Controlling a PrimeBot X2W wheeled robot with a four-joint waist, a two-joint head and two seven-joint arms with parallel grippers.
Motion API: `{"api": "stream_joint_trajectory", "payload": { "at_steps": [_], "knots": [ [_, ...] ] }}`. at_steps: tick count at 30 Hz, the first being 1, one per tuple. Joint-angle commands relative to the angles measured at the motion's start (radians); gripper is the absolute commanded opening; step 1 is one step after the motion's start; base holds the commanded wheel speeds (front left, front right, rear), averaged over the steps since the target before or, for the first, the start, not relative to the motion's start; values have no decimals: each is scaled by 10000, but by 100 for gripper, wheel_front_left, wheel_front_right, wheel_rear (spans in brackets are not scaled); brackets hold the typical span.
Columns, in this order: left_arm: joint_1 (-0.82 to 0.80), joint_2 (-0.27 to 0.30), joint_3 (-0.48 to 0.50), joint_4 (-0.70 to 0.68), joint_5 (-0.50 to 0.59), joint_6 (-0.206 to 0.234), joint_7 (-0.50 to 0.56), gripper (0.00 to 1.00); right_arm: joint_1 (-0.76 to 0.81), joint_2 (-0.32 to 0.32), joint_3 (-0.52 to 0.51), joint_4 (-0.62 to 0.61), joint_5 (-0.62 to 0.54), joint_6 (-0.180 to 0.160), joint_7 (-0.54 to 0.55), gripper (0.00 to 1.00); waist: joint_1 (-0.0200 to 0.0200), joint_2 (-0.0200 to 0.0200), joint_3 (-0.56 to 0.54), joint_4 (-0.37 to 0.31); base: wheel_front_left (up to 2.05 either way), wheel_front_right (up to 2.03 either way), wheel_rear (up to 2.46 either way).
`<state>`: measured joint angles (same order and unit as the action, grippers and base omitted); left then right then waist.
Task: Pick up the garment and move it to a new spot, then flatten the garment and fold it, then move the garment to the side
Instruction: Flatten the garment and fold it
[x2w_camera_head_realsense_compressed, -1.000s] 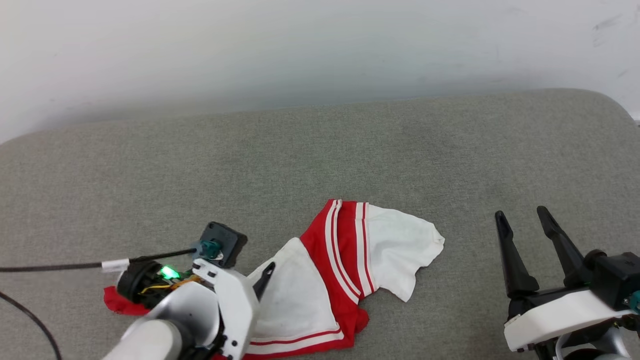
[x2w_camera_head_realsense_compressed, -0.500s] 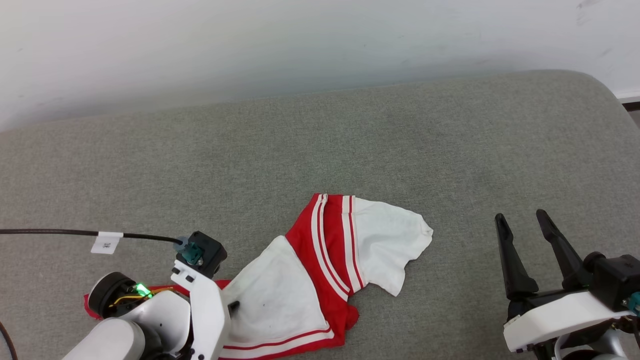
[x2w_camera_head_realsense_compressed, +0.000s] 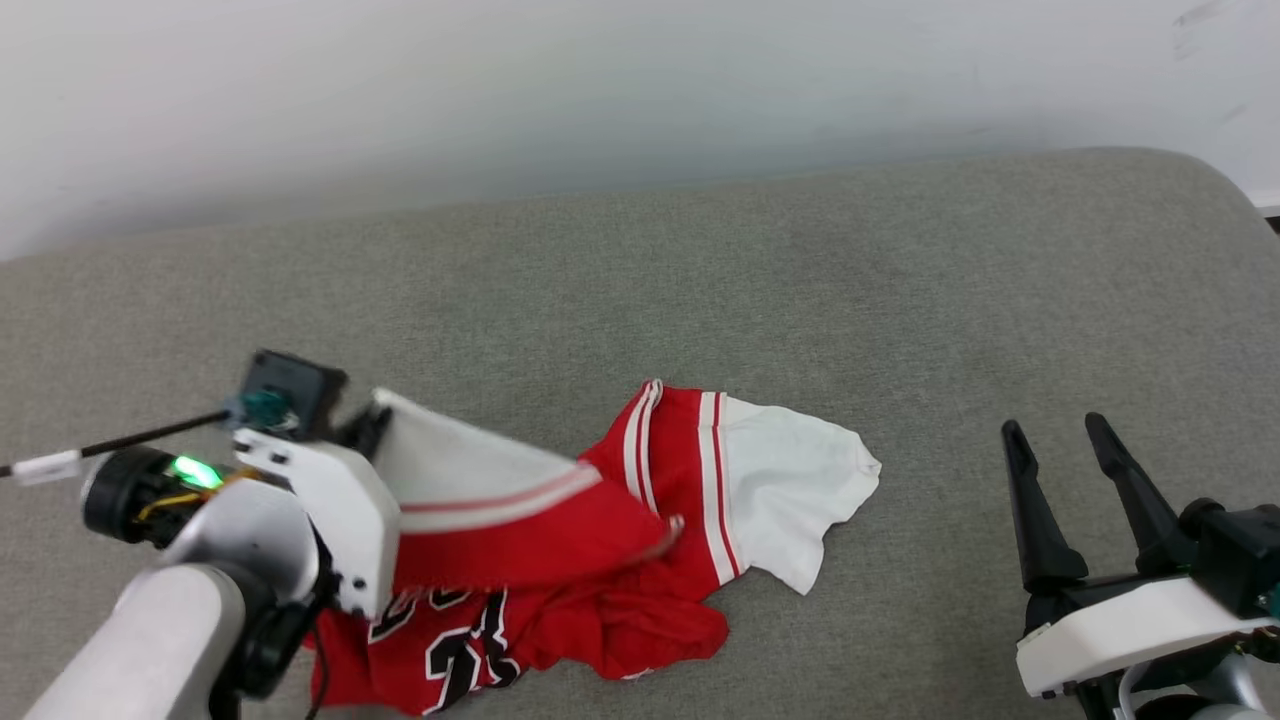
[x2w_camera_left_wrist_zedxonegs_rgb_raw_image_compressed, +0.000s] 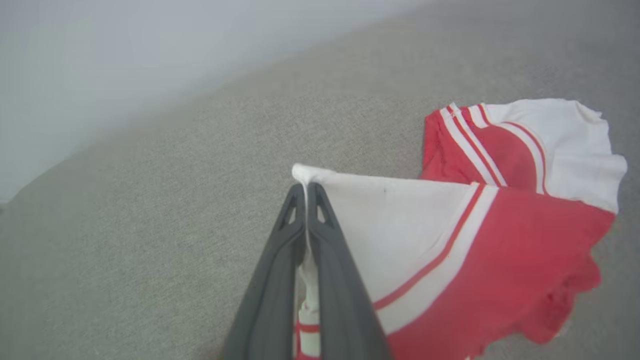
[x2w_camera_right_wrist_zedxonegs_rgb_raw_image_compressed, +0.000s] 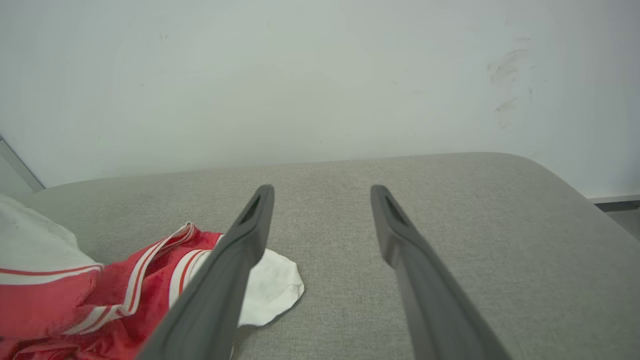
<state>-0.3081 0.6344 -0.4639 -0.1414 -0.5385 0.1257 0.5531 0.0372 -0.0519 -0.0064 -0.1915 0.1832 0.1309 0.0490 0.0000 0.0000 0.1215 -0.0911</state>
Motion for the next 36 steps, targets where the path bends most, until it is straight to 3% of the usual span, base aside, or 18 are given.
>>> {"api": "stream_joint_trajectory", "payload": {
  "at_steps": [1, 11, 15, 18, 19, 20, 21, 28, 36],
  "knots": [
    [-160, -184, 315, 360, 215, 391, -615, 0, -70, 26, -24, -86, -81, -3, 35, 100, 0, 0, 115, 72, 0, 0, 0],
    [551, -533, 2060, 2698, -161, 1668, -2872, 0, -329, 25, -52, -238, -30, -3, 82, 100, 0, 0, 787, -49, 0, 0, 0],
    [968, -852, 2579, 3977, -750, 1621, -3505, 0, -424, 25, -31, -187, -4, -3, 30, 100, 0, 0, 1112, -132, 0, 0, 0],
    [1104, -1215, 2527, 4754, -1177, 1290, -3485, 0, -499, 25, -79, -135, 17, -3, -9, 100, 0, 0, 1245, -150, 0, 0, 0],
    [1119, -1348, 2459, 4989, -1308, 1154, -3404, 8, -525, 25, -84, -126, 28, -3, -18, 100, 0, 0, 1269, -143, 0, 0, 0],
    [1108, -1498, 2405, 5133, -1387, 1059, -3440, 86, -548, 25, -112, -107, 34, -3, -24, 100, 0, 0, 1285, -130, 0, 0, 0],
    [1044, -1587, 2390, 5240, -1384, 1010, -3597, 100, -577, 25, -141, -94, 37, -3, -21, 100, 0, 0, 1288, -112, 0, 0, 0],
    [810, -1827, 2506, 5010, -945, 1027, -5385, 100, -502, 24, -216, 77, -50, -3, 64, 100, 0, 0, 825, 26, 0, 0, 0],
    [1253, -2303, 2101, 3613, -243, 1221, -7036, 100, -184, 24, -147, 143, -115, -3, 191, 100, 0, 0, -51, 218, 0, 0, 0]
  ]
}}
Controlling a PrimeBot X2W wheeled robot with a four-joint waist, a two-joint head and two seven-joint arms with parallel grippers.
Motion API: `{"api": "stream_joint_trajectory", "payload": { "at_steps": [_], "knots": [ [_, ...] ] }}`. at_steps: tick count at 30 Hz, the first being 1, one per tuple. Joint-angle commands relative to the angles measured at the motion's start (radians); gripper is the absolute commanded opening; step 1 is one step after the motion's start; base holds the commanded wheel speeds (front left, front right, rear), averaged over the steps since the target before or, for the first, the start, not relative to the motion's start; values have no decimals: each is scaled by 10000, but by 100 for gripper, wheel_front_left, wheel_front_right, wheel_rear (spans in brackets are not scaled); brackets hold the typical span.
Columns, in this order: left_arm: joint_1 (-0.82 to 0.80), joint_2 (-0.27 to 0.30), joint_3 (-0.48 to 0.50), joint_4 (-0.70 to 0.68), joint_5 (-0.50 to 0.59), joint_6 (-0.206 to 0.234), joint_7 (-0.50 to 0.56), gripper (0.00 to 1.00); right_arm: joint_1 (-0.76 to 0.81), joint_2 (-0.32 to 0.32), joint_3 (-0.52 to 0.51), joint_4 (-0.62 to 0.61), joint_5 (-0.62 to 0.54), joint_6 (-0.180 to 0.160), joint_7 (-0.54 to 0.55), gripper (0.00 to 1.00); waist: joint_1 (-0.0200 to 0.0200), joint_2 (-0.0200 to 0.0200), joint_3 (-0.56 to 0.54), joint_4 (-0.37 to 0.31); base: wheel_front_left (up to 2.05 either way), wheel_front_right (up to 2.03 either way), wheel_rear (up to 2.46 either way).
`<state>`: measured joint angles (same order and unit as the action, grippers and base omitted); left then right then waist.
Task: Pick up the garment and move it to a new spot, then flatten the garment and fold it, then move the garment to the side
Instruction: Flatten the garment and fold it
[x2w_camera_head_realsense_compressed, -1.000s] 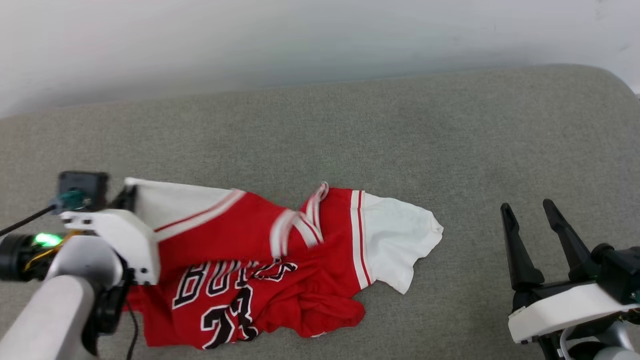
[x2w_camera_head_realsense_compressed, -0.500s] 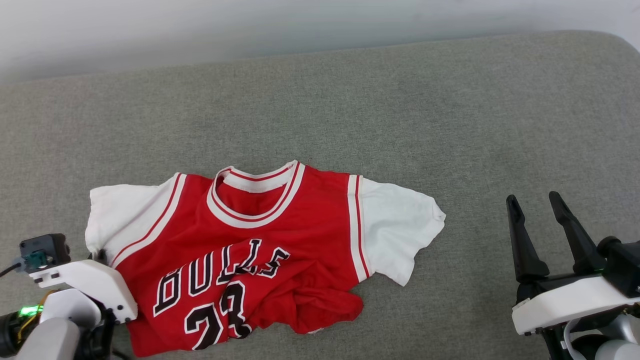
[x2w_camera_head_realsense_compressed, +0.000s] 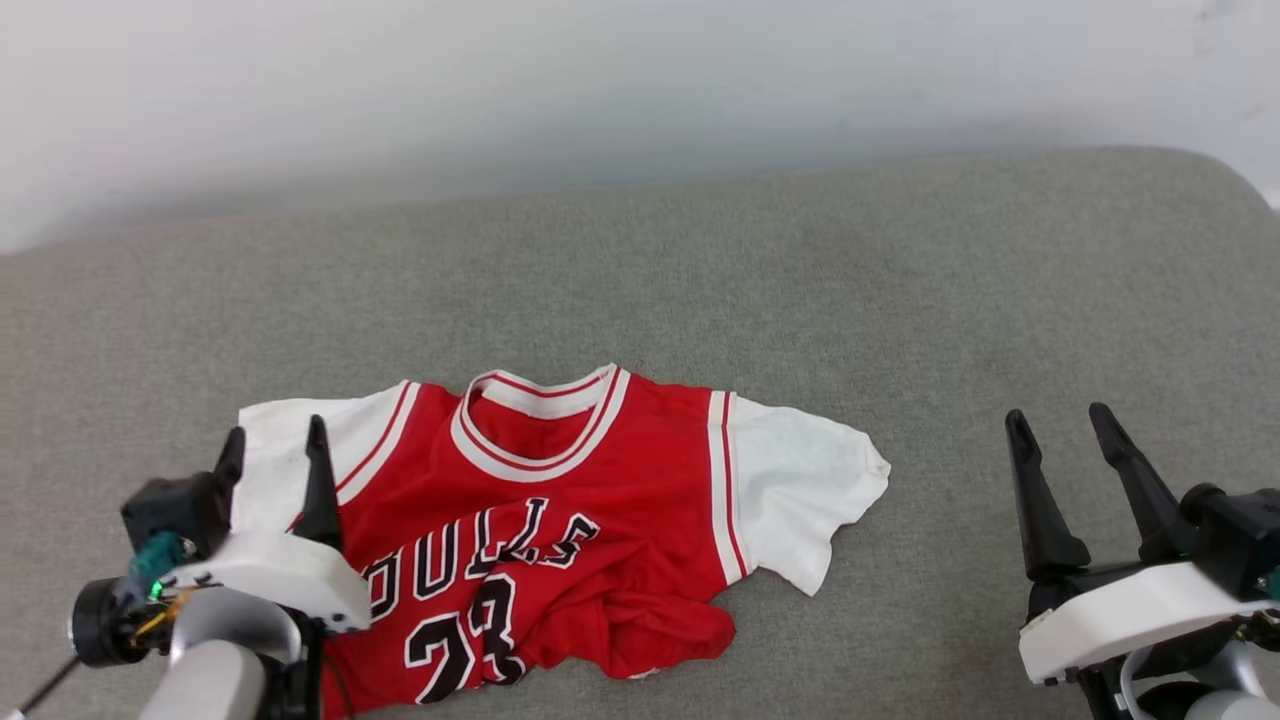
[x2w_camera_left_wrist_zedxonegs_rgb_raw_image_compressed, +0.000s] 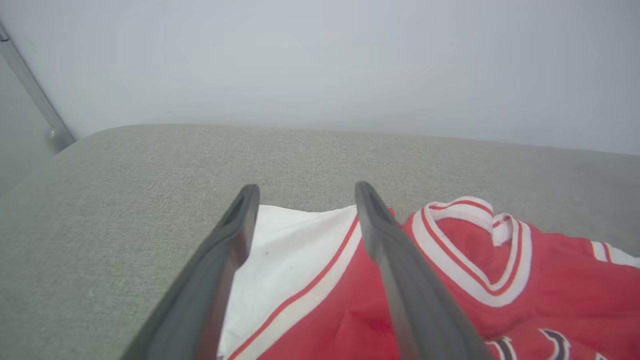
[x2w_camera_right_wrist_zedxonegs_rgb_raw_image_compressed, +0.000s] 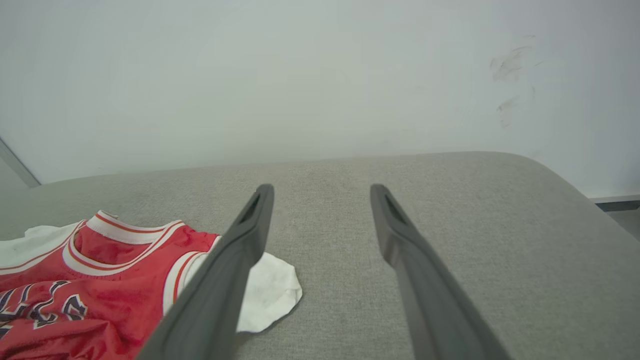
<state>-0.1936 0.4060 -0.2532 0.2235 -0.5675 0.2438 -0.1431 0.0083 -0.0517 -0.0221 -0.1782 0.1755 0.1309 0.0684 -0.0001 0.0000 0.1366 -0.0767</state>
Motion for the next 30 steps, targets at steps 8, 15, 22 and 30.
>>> {"api": "stream_joint_trajectory", "payload": {
  "at_steps": [8, 15, 22, 30],
  "knots": [
    [978, -447, -735, -1502, 692, 350, -660, 100, 405, -86, 264, 58, 74, -3, 93, 100, 1, 0, -858, 222, 0, 0, 0],
    [1260, -618, -1050, -2110, 851, 552, -618, 100, 670, -220, 35, 388, 690, -3, 761, 100, 1, 0, -974, 517, 0, 0, 0],
    [847, -808, -1190, -2401, 1003, 600, -735, 100, -123, -1057, -988, 1985, 1966, -1, 3273, 100, 1, 0, -491, 1296, 0, 0, 0],
    [309, -1196, -1429, -2287, 1134, 446, -969, 100, -1653, -2050, -829, 3318, 3055, -1, 6195, 100, 1, 0, 431, 2355, 0, 0, 0]
  ]
}}
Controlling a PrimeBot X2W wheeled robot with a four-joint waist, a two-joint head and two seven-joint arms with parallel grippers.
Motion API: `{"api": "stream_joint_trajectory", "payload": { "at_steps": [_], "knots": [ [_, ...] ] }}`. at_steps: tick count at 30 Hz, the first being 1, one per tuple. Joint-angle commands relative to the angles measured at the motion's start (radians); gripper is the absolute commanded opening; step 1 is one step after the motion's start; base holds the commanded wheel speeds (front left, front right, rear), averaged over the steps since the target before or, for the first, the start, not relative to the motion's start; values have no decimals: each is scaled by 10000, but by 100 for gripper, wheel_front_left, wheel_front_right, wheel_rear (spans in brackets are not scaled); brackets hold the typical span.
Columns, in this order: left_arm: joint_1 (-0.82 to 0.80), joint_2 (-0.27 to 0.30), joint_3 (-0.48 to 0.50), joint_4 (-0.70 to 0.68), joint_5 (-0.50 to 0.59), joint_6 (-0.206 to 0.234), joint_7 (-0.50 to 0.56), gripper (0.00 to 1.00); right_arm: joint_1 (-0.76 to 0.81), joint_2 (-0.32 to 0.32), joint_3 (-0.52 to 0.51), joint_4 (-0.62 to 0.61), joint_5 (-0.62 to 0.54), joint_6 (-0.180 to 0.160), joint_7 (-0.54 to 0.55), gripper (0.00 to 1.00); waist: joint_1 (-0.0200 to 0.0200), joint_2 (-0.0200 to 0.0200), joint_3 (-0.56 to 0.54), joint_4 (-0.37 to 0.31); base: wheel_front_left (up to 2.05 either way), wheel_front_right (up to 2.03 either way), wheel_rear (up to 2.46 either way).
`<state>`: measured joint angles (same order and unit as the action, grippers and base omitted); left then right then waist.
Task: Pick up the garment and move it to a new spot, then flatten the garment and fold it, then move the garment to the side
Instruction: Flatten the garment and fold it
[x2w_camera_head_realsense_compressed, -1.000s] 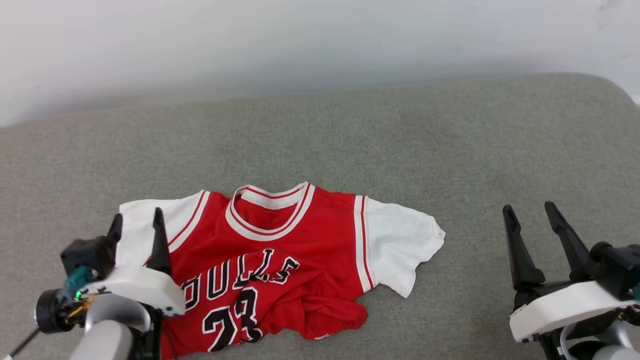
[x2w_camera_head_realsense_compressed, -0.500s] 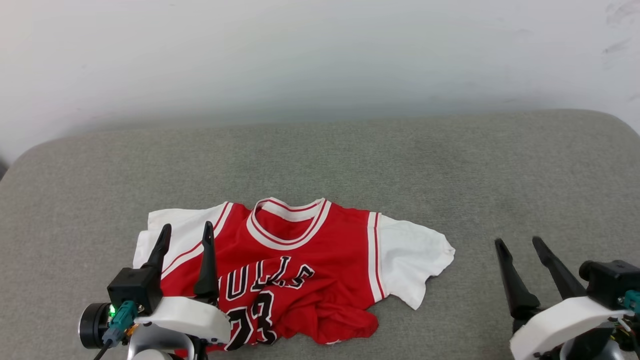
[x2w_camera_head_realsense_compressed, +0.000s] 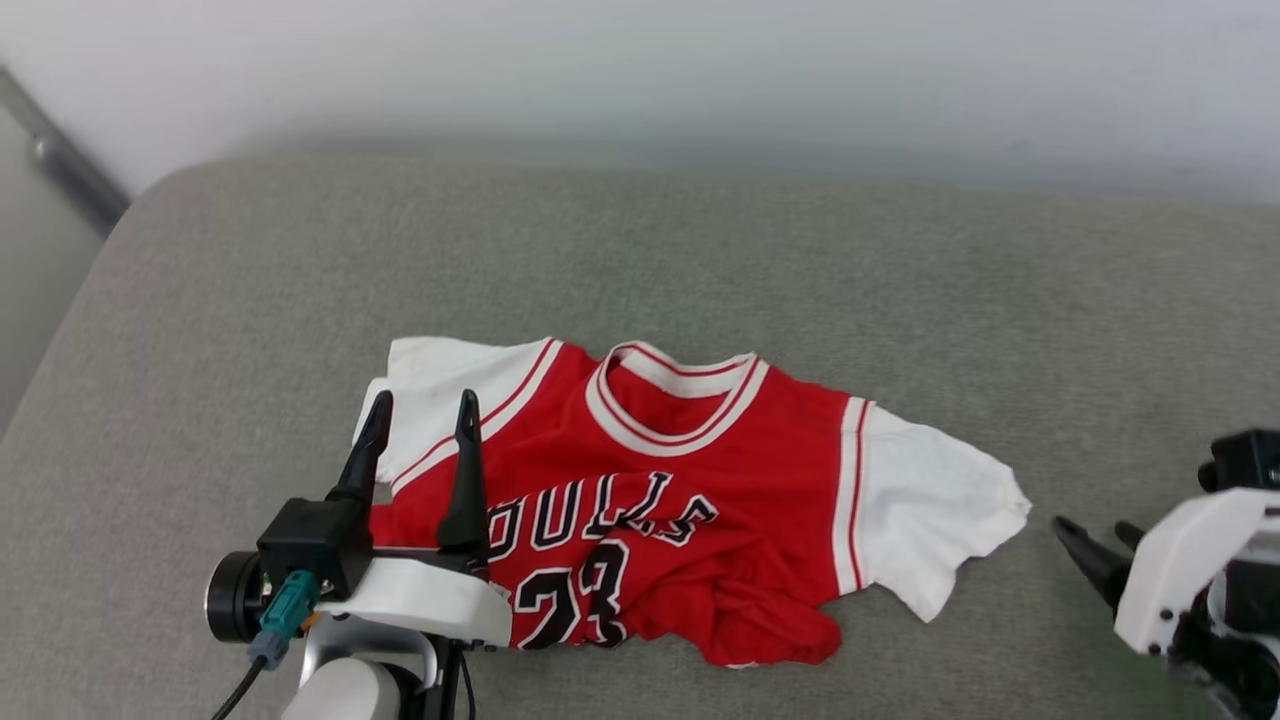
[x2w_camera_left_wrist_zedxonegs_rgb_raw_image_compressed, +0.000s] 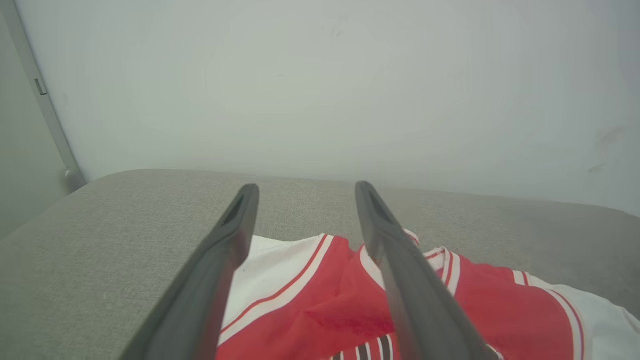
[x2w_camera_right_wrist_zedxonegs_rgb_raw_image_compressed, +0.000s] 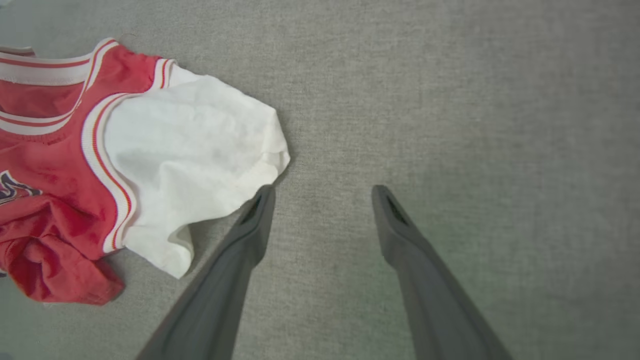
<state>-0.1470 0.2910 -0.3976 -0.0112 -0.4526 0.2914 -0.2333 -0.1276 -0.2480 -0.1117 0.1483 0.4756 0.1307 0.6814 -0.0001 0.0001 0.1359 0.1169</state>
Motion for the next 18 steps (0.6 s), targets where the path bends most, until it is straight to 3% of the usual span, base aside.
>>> {"api": "stream_joint_trajectory", "payload": {
  "at_steps": [1, 8, 12, 13, 14, 15, 18],
  "knots": [
    [-219, -87, 13, 120, -17, -81, -96, 100, -506, -163, 167, 172, 71, 1, 243, 100, 1, -1, 533, 502, 0, 0, 0],
    [-503, -318, 16, 434, 55, -241, -230, 100, -1673, -417, 985, 1401, 402, -1, 787, 100, 1, -1, 1028, 865, 0, 0, 0],
    [-596, -375, 63, 590, 68, -279, -266, 100, -1611, -235, 1474, 2251, 819, 1, 1410, 100, 1, -1, 1092, 939, 0, 0, 0],
    [-602, -377, 80, 619, 65, -291, -268, 100, -1601, -207, 1590, 2349, 901, 1, 1504, 44, 1, -1, 1106, 939, 0, 0, 0],
    [-602, -377, 80, 619, 65, -291, -268, 100, -1601, -207, 1590, 2349, 901, 1, 1504, 44, 1, -1, 1106, 939, 0, 0, 0],
    [-609, -380, 108, 634, 55, -315, -269, 100, -1628, -219, 1688, 2392, 944, 2, 1514, 0, 1, -1, 1111, 932, 0, 0, 0],
    [-584, -307, 258, 695, -8, -329, -285, 100, -1856, -350, 1908, 2163, 1027, 13, 1179, 0, 1, -1, 1064, 818, 0, 0, 0]
  ]
}}
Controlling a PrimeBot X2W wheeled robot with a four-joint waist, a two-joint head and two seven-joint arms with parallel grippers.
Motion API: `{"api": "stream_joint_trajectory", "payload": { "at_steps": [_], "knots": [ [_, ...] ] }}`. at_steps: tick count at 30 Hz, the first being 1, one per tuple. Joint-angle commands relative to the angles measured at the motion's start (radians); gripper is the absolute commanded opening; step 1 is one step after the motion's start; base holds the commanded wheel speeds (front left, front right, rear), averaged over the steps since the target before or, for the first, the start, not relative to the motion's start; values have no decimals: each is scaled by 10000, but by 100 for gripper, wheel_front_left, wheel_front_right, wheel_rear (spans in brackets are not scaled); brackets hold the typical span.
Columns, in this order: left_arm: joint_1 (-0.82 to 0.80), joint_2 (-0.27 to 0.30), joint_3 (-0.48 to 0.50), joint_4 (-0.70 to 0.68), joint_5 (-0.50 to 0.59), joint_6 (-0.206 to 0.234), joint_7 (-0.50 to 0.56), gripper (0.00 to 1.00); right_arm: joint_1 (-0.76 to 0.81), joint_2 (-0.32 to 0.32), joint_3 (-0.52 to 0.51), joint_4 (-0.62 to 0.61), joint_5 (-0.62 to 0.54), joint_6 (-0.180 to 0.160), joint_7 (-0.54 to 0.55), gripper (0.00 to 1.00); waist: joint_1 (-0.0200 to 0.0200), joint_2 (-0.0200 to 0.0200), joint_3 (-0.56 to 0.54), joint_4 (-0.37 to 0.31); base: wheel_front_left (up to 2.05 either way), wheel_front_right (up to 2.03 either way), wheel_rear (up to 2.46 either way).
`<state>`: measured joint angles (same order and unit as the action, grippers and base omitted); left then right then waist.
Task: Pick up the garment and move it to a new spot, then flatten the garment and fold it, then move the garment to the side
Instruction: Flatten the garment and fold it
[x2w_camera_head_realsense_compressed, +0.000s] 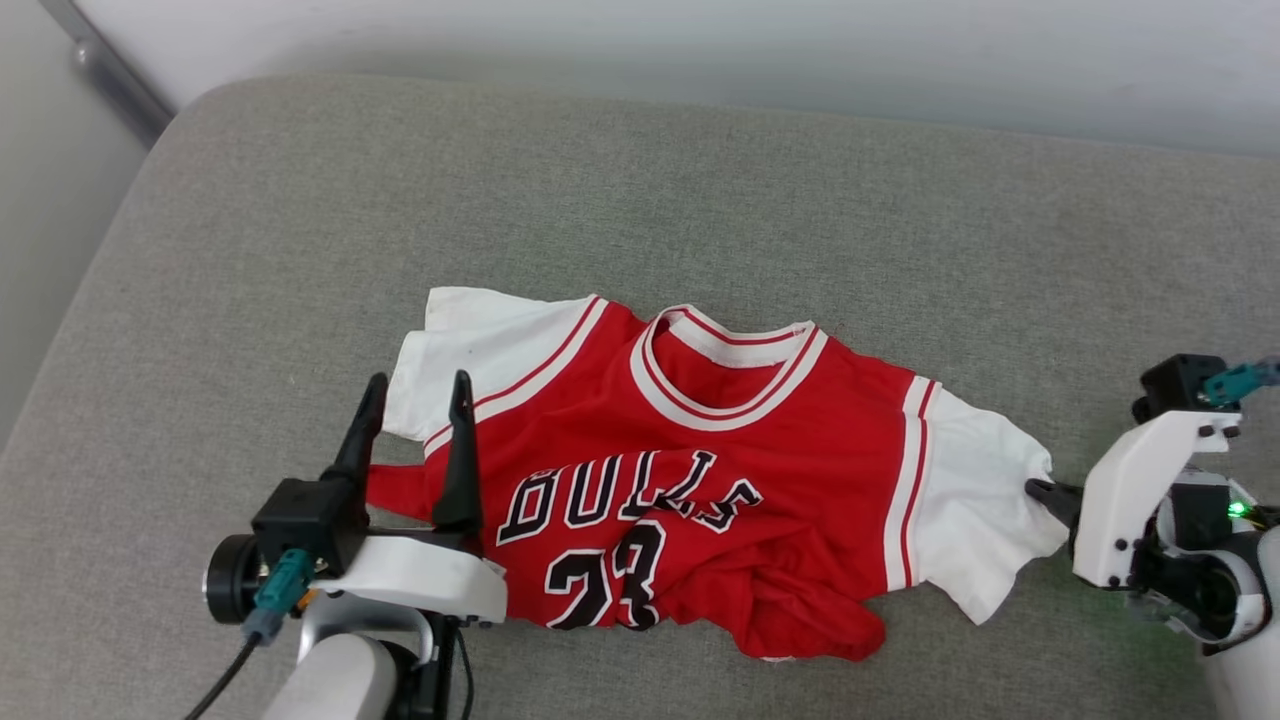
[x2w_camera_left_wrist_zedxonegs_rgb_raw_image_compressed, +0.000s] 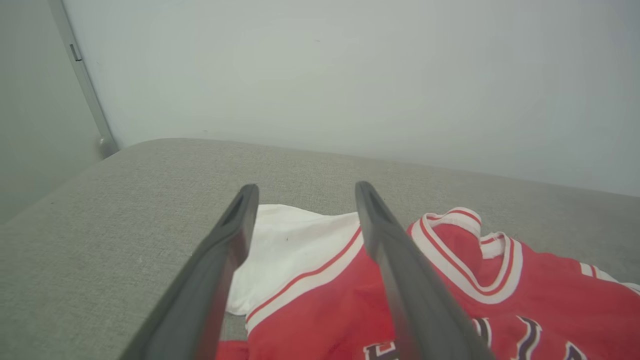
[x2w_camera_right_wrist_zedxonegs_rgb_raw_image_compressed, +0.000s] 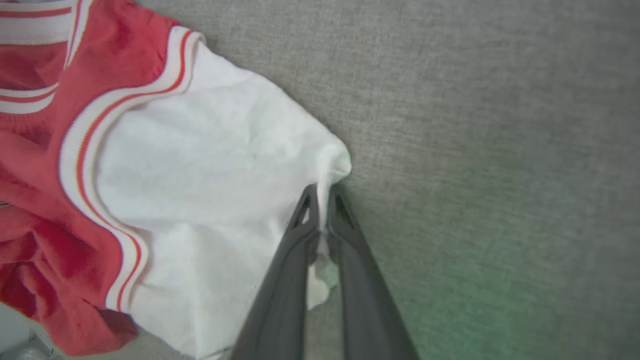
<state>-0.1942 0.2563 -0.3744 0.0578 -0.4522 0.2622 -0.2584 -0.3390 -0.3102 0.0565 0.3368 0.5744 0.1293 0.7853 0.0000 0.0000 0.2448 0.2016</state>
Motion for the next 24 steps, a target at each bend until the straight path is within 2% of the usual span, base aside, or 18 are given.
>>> {"api": "stream_joint_trajectory", "payload": {
  "at_steps": [1, 7, 8, 14, 18, 21, 24],
  "knots": [
    [-107, 89, 101, 39, -61, -47, -38, 100, 170, 167, 271, 177, 23, 25, -21, 0, 0, 0, -69, -82, 0, 0, 0],
    [-460, 736, 553, -82, -408, -271, 557, 100, -122, -203, 461, -384, -163, 14, -771, 0, 0, 0, -511, -531, 0, 0, 0],
    [-893, 1302, 881, -170, -844, -612, 1333, 100, -86, -208, 563, -729, -218, 14, -935, 0, 0, 0, -651, -893, 0, 0, 0],
    [-2107, 2526, 1272, 528, -1947, -1650, 3546, 100, -162, -122, 842, -1459, -307, 14, -1036, 0, 0, 0, -449, -1809, 0, 0, 0],
    [-2870, 3287, 1296, 1401, -2795, -2334, 5469, 100, -325, -59, 1122, -1845, -248, 13, -1113, 0, 0, 0, -58, -2370, 0, 0, 0],
    [-3305, 3847, 1194, 2203, -3415, -2701, 7228, 100, -424, 6, 1362, -2103, -215, 14, -1209, 0, 0, 0, 337, -2718, 0, 0, 0],
    [-3559, 4309, 1116, 2906, -3797, -2779, 8572, 100, -535, 56, 1567, -2260, -162, 14, -1350, 0, 0, 0, 692, -3017, 0, 0, 0]
  ]
}}
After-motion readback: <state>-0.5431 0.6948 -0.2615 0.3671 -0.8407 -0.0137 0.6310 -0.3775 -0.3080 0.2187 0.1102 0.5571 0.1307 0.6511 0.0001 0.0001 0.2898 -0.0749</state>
